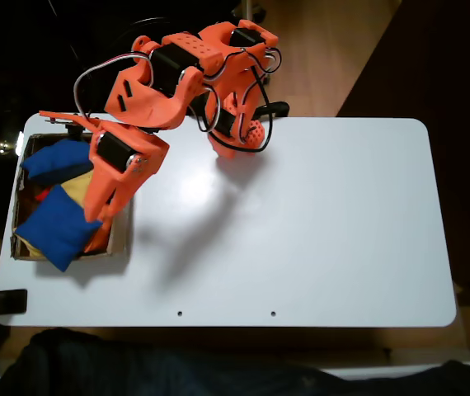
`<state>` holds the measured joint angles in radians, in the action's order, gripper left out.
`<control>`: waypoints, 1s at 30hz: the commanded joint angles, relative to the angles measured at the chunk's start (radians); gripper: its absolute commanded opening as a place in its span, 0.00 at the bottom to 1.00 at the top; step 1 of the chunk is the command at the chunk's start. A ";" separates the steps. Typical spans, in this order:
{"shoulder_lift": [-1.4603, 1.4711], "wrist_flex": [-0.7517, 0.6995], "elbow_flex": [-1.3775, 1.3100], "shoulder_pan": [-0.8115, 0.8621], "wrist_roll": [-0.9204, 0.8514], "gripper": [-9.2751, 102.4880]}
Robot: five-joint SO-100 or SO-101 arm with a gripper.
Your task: Grasp a bag and put it in the box.
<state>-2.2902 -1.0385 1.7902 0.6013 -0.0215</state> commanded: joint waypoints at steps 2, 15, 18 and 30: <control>-0.061 -0.005 0.025 -0.051 0.035 0.22; -0.218 0.006 0.190 -0.241 0.087 0.08; -0.261 0.017 0.245 -0.282 0.109 0.08; -0.508 0.038 0.528 -0.476 0.149 0.08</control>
<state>-2.7489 -1.0140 2.2795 0.1595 0.1212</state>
